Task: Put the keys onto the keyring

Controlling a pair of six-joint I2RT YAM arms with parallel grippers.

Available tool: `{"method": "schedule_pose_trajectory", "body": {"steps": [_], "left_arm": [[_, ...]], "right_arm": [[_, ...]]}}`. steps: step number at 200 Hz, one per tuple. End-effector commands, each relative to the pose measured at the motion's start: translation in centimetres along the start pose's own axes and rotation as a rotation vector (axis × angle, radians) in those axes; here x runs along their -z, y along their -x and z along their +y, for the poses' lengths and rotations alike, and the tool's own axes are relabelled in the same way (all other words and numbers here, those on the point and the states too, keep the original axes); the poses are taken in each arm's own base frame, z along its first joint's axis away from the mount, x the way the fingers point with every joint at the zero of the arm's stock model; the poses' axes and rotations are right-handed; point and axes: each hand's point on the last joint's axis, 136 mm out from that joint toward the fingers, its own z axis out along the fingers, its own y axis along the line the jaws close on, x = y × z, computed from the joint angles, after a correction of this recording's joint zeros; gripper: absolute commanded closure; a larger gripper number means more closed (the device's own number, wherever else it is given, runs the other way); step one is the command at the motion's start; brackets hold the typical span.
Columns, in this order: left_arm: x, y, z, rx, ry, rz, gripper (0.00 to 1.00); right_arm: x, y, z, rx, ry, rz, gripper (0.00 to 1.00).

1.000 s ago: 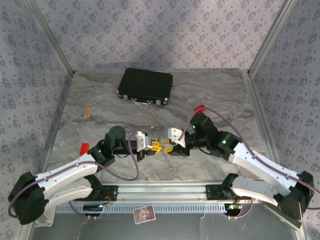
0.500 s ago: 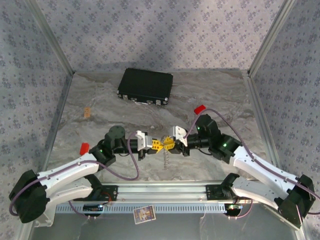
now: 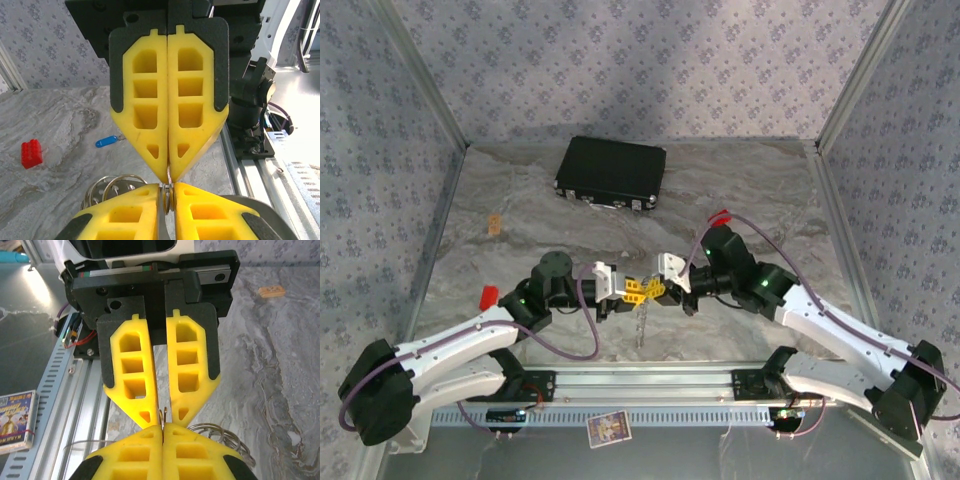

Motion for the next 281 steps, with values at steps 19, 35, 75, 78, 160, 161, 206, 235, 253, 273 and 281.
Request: {"method": "schedule_pose_trajectory", "body": {"steps": [19, 35, 75, 78, 160, 161, 206, 235, 253, 273, 281], "left_arm": [[-0.1, 1.6, 0.2, -0.039, 0.002, -0.025, 0.91], [0.0, 1.7, 0.2, -0.044, 0.002, -0.027, 0.96], [0.1, 1.3, 0.6, -0.055, 0.032, -0.017, 1.00], [0.1, 1.2, 0.6, -0.054, 0.036, -0.014, 1.00], [-0.3, 0.2, 3.0, 0.011, 0.158, 0.003, 1.00], [-0.3, 0.2, 3.0, 0.011, 0.157, 0.003, 1.00], [-0.3, 0.2, 3.4, 0.031, 0.178, 0.009, 1.00], [-0.2, 0.3, 3.5, 0.029, 0.184, 0.004, 1.00], [-0.3, 0.4, 3.6, 0.031, 0.185, 0.002, 1.00], [-0.3, 0.5, 3.5, 0.027, 0.183, -0.001, 1.00], [-0.3, 0.5, 3.5, 0.026, 0.183, -0.002, 1.00]], "right_arm": [[0.2, 0.9, 0.9, 0.041, 0.056, 0.044, 1.00], [0.0, 1.1, 1.1, 0.041, 0.074, 0.035, 1.00], [1.4, 1.1, -0.9, 0.009, -0.060, -0.022, 0.65], [1.7, 1.0, -1.2, 0.002, -0.088, -0.027, 0.65], [11.0, -14.7, -11.3, -0.972, -1.092, 0.120, 0.54], [11.2, -14.9, -11.3, -0.985, -1.097, 0.126, 0.54], [12.6, -22.2, -11.9, -1.315, -1.128, 0.353, 0.54], [13.3, -25.4, -12.8, -1.408, -1.175, 0.449, 0.55], [13.8, -26.6, -13.3, -1.410, -1.216, 0.505, 0.55], [14.5, -27.5, -13.6, -1.389, -1.251, 0.570, 0.56], [14.6, -27.9, -13.5, -1.397, -1.255, 0.590, 0.57]]}}
